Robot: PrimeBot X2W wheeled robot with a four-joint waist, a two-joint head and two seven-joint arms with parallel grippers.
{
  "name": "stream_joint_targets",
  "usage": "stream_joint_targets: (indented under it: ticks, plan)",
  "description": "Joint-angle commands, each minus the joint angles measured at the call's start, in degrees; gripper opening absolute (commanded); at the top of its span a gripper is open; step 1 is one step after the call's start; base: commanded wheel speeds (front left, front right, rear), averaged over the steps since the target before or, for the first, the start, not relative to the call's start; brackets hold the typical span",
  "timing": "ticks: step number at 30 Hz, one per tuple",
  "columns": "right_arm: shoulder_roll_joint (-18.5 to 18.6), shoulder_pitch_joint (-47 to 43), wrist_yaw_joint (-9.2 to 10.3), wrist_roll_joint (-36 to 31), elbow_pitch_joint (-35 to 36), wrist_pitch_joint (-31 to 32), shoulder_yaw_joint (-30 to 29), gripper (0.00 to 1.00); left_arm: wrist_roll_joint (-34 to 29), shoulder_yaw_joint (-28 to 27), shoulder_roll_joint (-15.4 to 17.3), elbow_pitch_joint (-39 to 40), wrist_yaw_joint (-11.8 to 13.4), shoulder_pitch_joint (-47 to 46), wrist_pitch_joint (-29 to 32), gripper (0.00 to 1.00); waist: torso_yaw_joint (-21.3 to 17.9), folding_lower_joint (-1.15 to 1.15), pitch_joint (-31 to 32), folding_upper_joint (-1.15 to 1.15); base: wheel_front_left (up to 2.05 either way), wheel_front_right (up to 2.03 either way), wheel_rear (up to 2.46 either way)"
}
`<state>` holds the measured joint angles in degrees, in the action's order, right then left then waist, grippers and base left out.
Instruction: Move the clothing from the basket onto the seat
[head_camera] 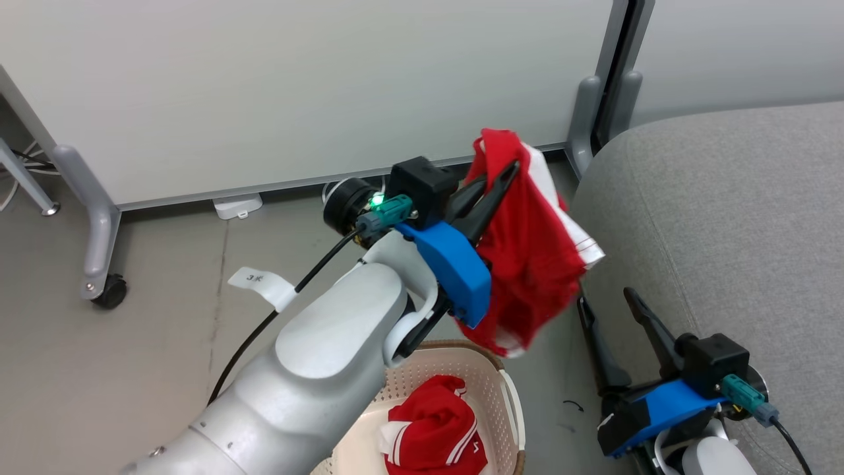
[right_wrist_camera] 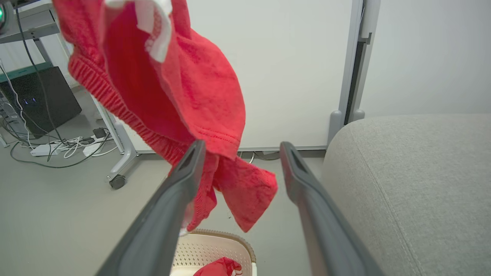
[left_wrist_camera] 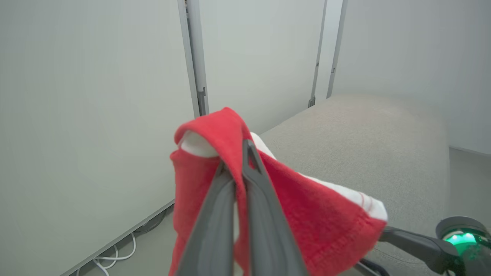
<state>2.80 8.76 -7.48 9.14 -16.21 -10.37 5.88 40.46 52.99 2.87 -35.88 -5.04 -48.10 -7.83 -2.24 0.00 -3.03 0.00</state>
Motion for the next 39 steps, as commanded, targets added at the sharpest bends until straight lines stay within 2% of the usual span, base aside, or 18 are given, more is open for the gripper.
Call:
stream_joint_targets:
  ticks: [1, 15, 22, 38, 39]
  plan:
    - [0.2, -0.9, -0.03, -0.2, 0.3, 0.2, 0.2, 1.0, 0.5, 0.3, 0.0, 0.4, 0.4, -1.2, -0.2, 0.0, 0.1, 0.0, 0.2, 0.0, 0.0, 0.0, 0.0]
    - [0.2, -1.4, -0.03, 0.5, 1.2, 1.5, 2.3, 1.0, 6.0, 6.8, 0.0, 0.6, 2.5, -4.1, -1.1, 0.0, 0.1, 0.0, 0.8, 0.0, 0.0, 0.0, 0.0]
    - [0.2, 1.5, -0.03, 0.0, 0.1, 2.7, 5.1, 1.0, 7.9, 9.0, 0.0, 0.1, 3.0, -5.2, -1.8, 0.0, 0.0, 0.0, 0.5, 0.0, 0.0, 0.0, 0.0]
    - [0.2, 13.1, -0.03, 0.7, -10.6, 4.5, 8.5, 1.0, 12.4, 13.5, 0.0, 0.1, 3.6, -6.6, -3.3, 0.0, 0.2, 0.0, 0.7, 0.0, 0.0, 0.0, 0.0]
    - [0.2, 13.6, -0.03, 1.0, -11.3, 4.6, 8.9, 0.74, 12.7, 13.8, 0.0, 0.2, 3.6, -6.6, -3.4, 0.0, 0.2, 0.0, 0.9, 0.0, 0.0, 0.0, 0.0]
